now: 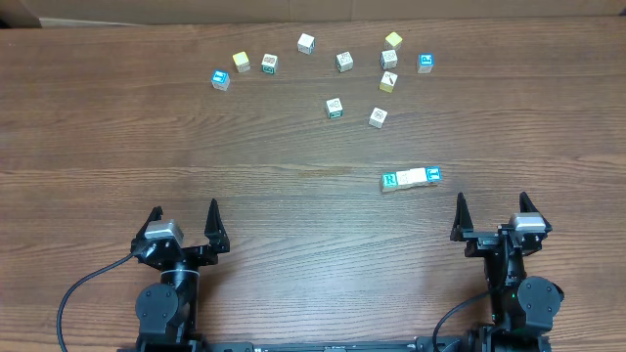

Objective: Form a horizontal line

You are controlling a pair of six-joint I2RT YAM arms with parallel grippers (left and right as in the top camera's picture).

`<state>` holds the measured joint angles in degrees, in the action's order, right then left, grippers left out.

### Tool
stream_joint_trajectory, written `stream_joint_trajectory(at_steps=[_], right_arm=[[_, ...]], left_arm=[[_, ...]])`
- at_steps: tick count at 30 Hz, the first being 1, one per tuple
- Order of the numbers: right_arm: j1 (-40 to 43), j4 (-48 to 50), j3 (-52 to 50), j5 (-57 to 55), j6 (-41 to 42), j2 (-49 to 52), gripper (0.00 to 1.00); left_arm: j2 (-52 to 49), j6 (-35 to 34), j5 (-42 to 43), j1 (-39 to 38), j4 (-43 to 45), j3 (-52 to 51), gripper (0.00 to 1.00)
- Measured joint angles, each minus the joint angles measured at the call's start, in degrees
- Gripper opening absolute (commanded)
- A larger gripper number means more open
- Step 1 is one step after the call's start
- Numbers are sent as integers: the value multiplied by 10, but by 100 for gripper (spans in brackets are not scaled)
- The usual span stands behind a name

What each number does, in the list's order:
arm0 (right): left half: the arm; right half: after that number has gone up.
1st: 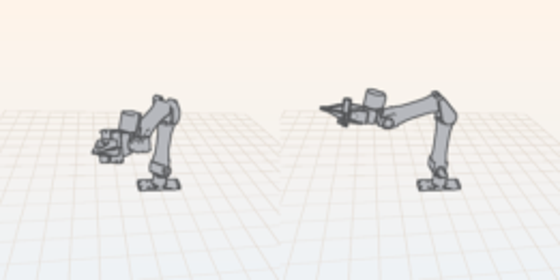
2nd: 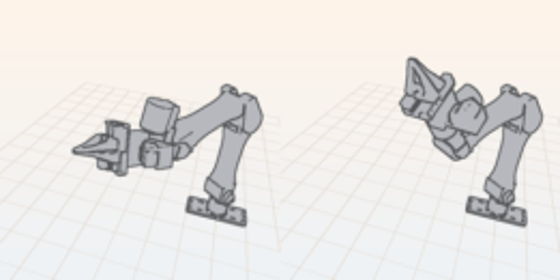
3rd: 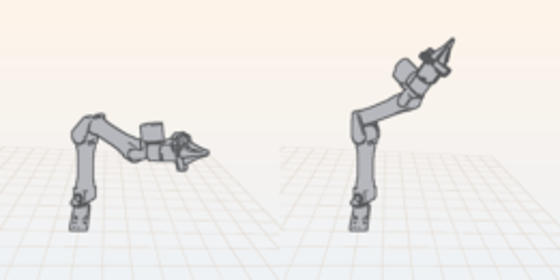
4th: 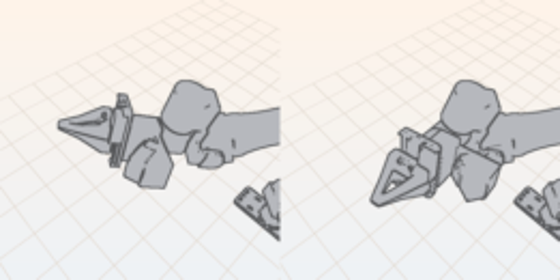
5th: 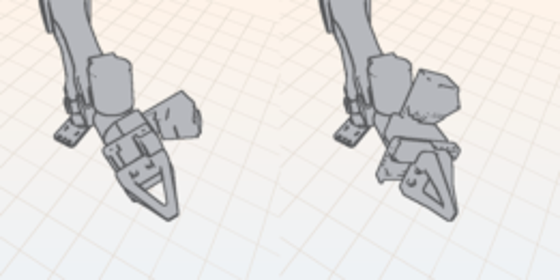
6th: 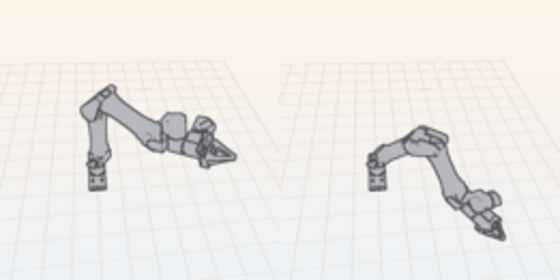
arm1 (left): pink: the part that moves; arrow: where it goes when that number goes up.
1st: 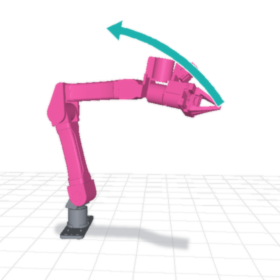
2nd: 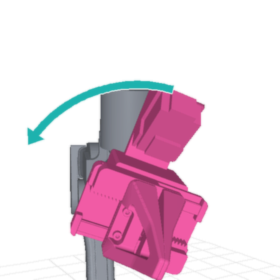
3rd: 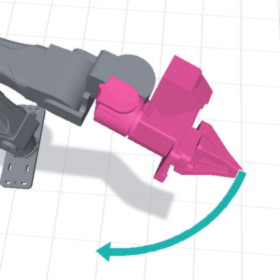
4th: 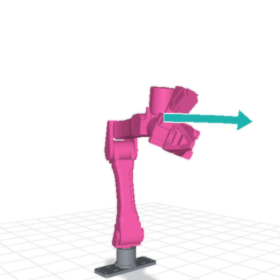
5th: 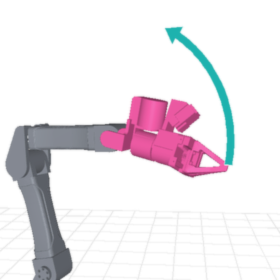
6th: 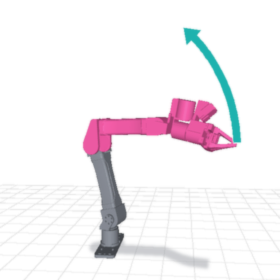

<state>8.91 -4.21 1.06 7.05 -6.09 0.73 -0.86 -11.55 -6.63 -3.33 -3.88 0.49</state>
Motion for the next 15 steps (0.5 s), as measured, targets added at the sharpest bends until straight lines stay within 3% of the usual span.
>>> stream_joint_trajectory(at_steps=[15], right_arm=[[0, 0, 0, 0, -1, 0, 100]], left_arm=[[0, 0, 0, 0, 0, 0, 100]])
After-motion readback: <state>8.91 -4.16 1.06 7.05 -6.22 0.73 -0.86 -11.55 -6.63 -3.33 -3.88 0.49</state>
